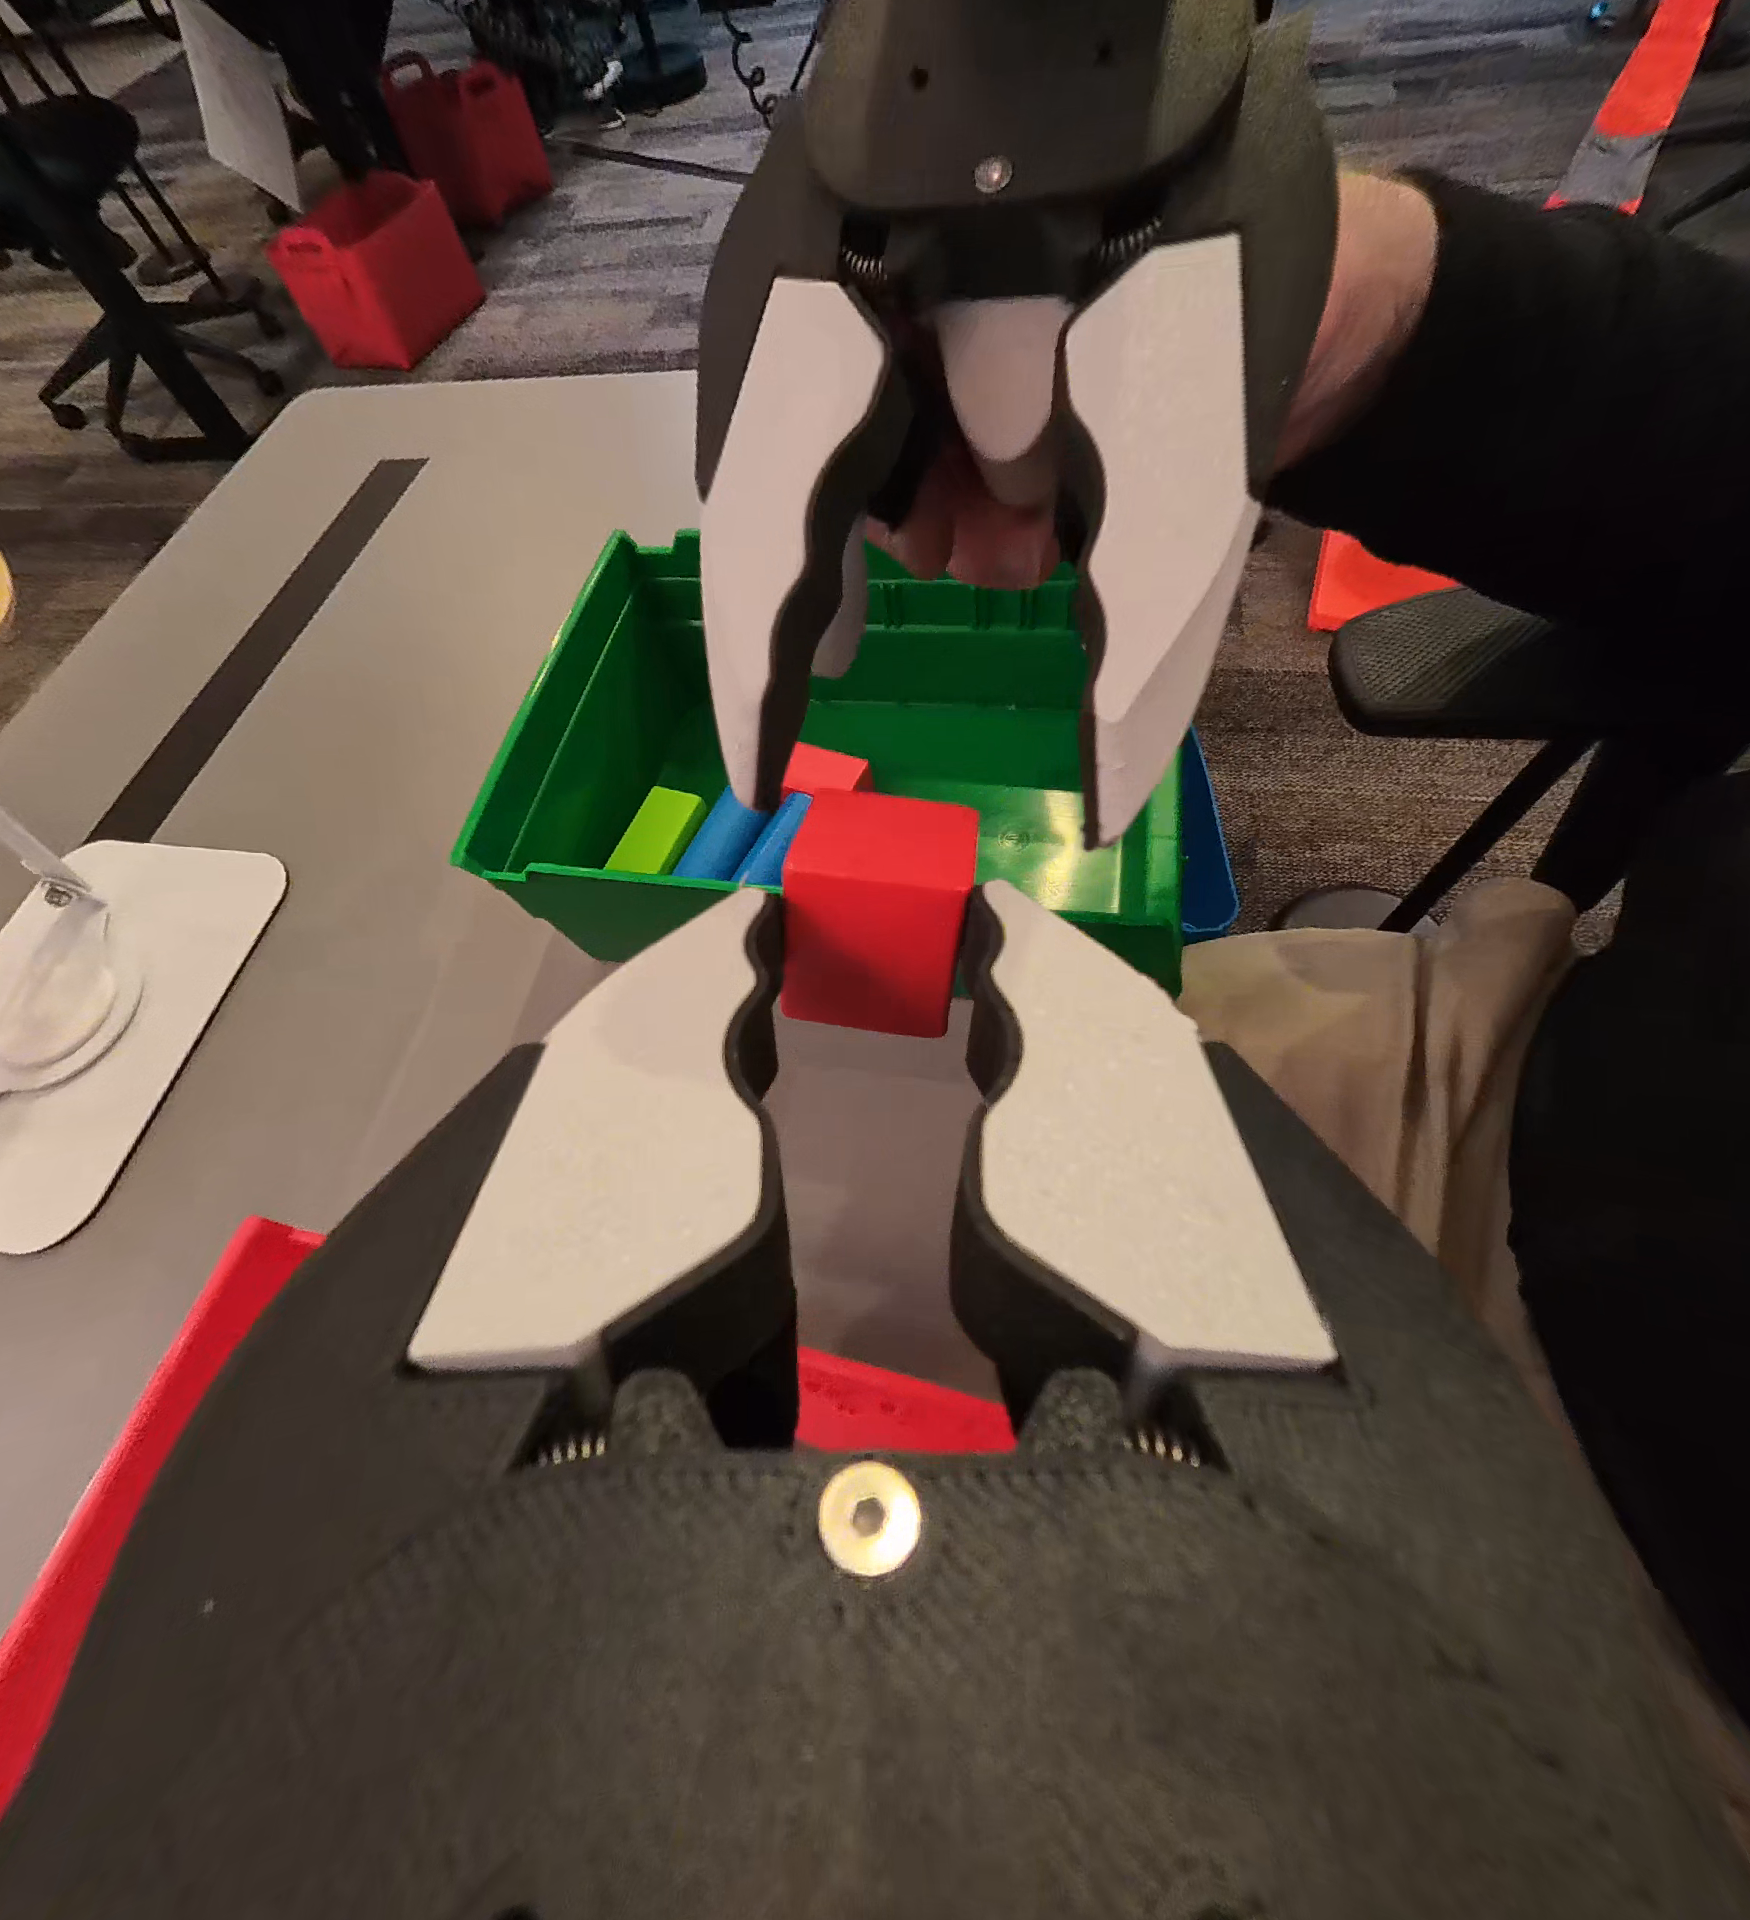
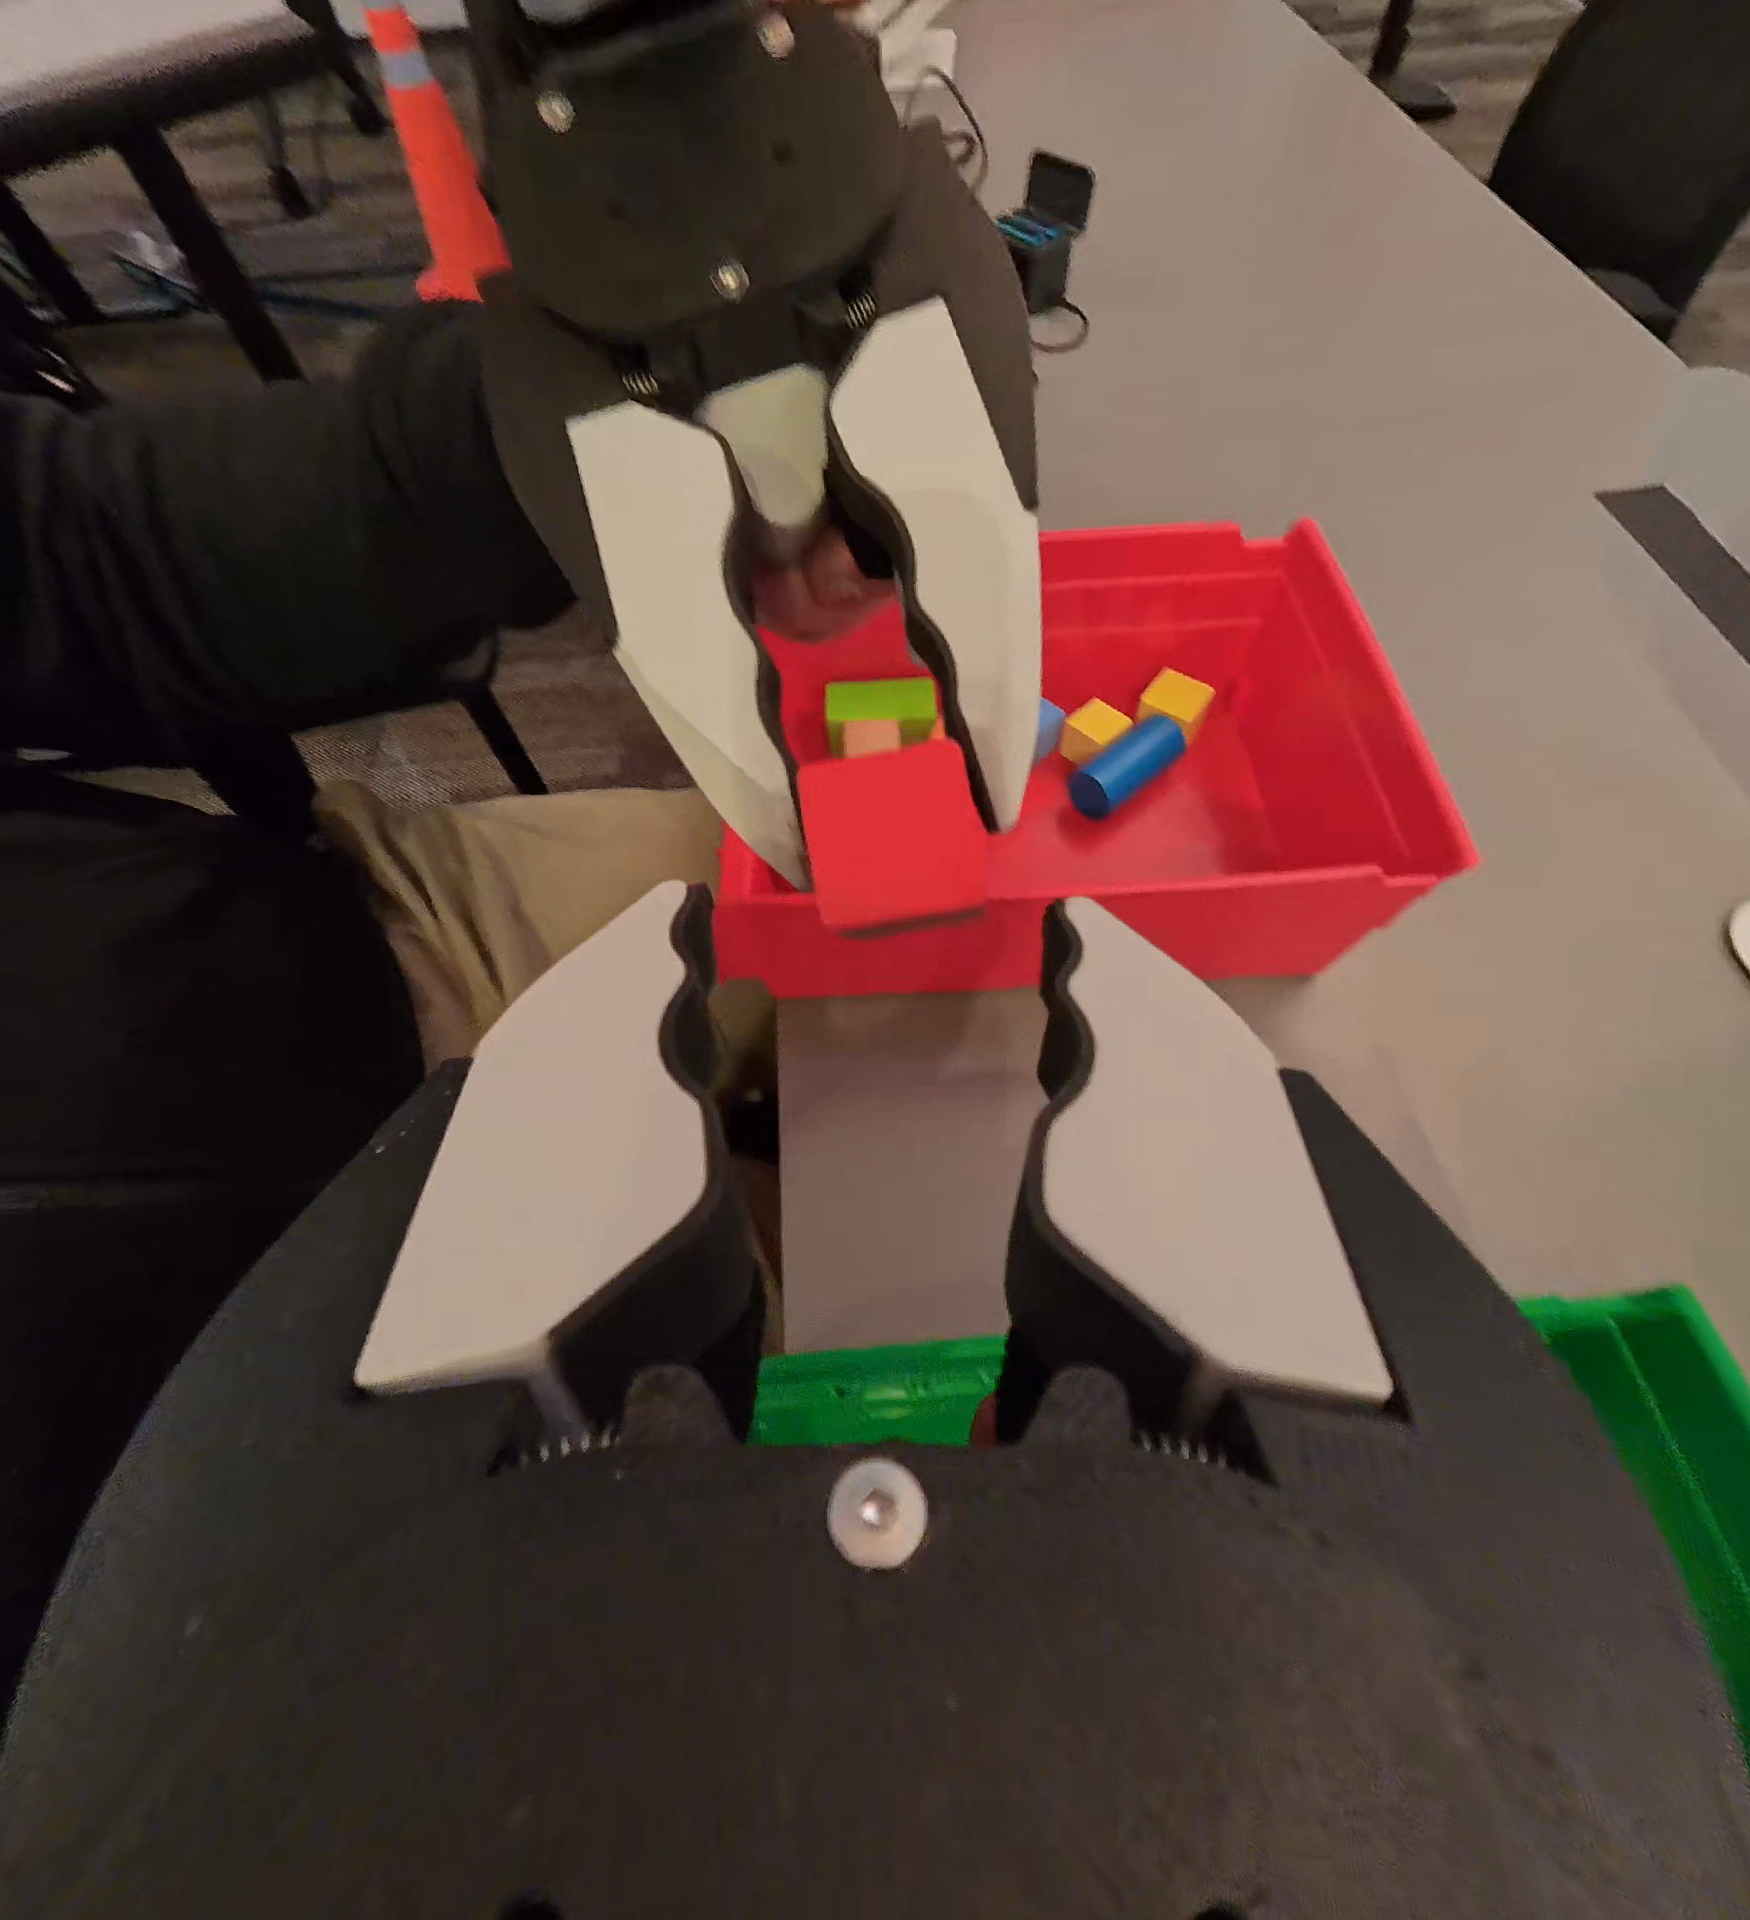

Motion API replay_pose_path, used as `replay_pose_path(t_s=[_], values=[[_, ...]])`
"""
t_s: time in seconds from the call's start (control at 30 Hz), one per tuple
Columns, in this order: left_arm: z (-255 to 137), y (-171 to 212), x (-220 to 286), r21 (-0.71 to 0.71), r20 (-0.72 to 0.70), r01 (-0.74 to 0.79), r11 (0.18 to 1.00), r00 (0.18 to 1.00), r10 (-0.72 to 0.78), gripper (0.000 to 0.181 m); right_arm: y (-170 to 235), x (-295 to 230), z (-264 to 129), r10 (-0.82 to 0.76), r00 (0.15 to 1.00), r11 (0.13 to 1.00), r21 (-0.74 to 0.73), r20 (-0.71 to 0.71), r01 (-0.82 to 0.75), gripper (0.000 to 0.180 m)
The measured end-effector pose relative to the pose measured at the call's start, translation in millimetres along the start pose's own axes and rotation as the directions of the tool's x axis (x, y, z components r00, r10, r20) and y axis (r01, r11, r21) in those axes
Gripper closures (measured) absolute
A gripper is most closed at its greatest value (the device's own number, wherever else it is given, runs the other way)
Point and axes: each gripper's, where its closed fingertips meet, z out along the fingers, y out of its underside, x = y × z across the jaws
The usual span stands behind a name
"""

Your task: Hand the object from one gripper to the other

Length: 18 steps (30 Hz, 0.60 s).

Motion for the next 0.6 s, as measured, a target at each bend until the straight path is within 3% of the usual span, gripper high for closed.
replay_pose_path(t_s=[0.03, 0.2, 0.6], values=[[1, 0, 1, -0.001, 0.002, -0.005, 1.000, 1.000, 0.005, 0.148, -2, -3, 1, 0.005, 1.000, 1.000, 0.016, 0.020, -0.005, 0.120], [1, -7, 9, 0.043, -0.037, 0.006, 0.999, 0.999, -0.005, 0.148, 0, -8, 5, 0.009, 0.998, 1.000, 0.016, 0.066, -0.010, 0.137], [-6, -10, 14, 0.067, -0.047, 0.027, 0.997, 0.999, -0.024, 0.148, -7, -14, 6, -0.012, 0.992, 0.999, 0.036, 0.123, 0.007, 0.142]])
